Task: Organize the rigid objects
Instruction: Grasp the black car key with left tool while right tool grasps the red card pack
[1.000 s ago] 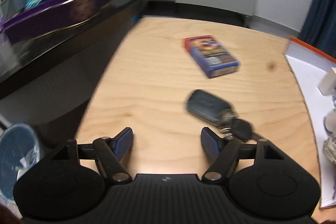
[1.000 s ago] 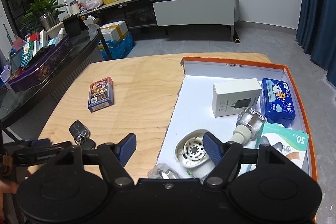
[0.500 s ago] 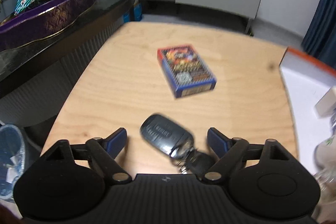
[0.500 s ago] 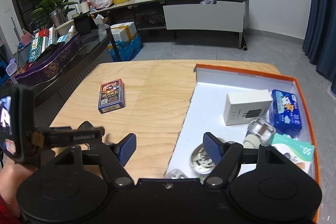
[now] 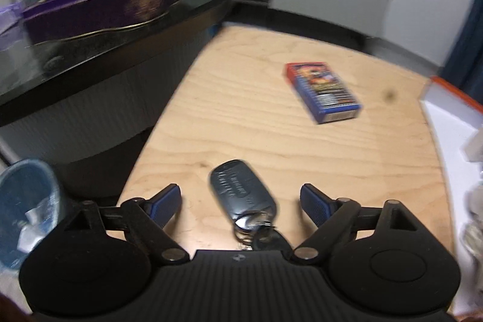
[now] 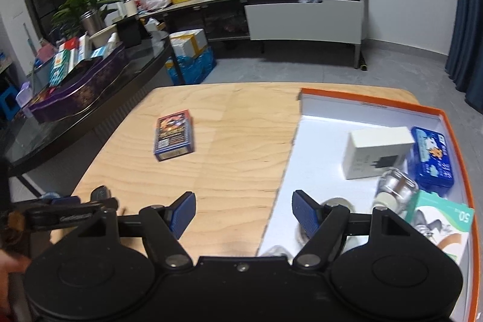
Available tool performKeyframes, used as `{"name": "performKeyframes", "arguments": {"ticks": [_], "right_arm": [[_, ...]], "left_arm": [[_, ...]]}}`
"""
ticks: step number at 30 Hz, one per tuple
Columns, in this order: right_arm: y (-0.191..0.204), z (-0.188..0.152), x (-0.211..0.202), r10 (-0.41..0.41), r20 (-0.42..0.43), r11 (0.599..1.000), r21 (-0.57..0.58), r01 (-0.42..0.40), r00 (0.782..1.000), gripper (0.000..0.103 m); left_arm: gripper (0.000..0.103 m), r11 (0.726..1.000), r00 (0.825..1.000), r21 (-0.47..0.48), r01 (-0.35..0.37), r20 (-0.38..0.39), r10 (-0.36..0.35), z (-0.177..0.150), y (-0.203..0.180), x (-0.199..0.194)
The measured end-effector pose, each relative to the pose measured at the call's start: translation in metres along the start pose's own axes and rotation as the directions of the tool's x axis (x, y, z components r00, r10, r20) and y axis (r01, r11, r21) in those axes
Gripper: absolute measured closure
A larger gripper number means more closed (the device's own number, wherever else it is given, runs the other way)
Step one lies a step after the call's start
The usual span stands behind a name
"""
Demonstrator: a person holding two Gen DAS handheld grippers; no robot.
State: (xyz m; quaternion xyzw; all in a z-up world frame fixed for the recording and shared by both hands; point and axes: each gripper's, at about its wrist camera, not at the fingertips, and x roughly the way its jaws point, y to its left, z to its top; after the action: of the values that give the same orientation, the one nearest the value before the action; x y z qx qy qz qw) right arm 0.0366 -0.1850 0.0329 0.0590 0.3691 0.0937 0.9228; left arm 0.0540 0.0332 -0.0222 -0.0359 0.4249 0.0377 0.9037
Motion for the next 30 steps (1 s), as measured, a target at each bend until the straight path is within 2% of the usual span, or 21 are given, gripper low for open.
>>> {"name": "performKeyframes", "arguments": {"ticks": [1,3,6,9,12,20,26,30], "right_arm": [[0.002,0.000,0.000,0.001,-0.001,1.000,-0.008,-0.001,1.000,0.018],[0.002,0.000,0.000,-0.009,-0.001,1.000,-0.014,0.009,1.000,0.018],[0.001,0.002,0.001,-0.020,0.001,1.000,-0.005,0.020,1.000,0.018],[0.002,0.003,0.003,-0.014,-0.003,1.000,-0.002,0.014,1.000,0.018],[0.010,0.004,0.010,0.003,-0.024,1.000,-0.017,-0.003,1.000,0.018],[0.053,0.018,0.041,0.057,-0.054,0.996,-0.067,-0.061,0.997,0.017],[0.080,0.040,0.089,0.087,-0.105,0.993,-0.069,-0.095,0.991,0.015],[0.100,0.058,0.127,0.051,-0.123,0.994,-0.090,-0.063,0.991,0.014]], "left_arm": [[0.023,1.000,1.000,-0.004,0.002,0.002,-0.002,0.000,-0.001,0.004],[0.051,0.999,0.999,0.034,-0.029,0.030,0.028,-0.001,-0.005,0.004],[0.062,0.999,0.999,0.046,0.020,0.041,-0.022,-0.001,-0.001,-0.001],[0.065,0.997,0.995,0.046,0.064,0.078,-0.067,-0.004,0.002,-0.010],[0.066,0.995,0.989,0.061,0.078,0.124,-0.085,-0.001,0.002,-0.022],[0.067,0.989,0.969,0.050,0.136,0.203,-0.143,-0.004,0.013,-0.041],[0.067,0.984,0.946,0.045,0.171,0.272,-0.177,0.003,0.017,-0.052],[0.067,0.980,0.937,0.047,0.192,0.289,-0.197,0.004,0.018,-0.053]]}}
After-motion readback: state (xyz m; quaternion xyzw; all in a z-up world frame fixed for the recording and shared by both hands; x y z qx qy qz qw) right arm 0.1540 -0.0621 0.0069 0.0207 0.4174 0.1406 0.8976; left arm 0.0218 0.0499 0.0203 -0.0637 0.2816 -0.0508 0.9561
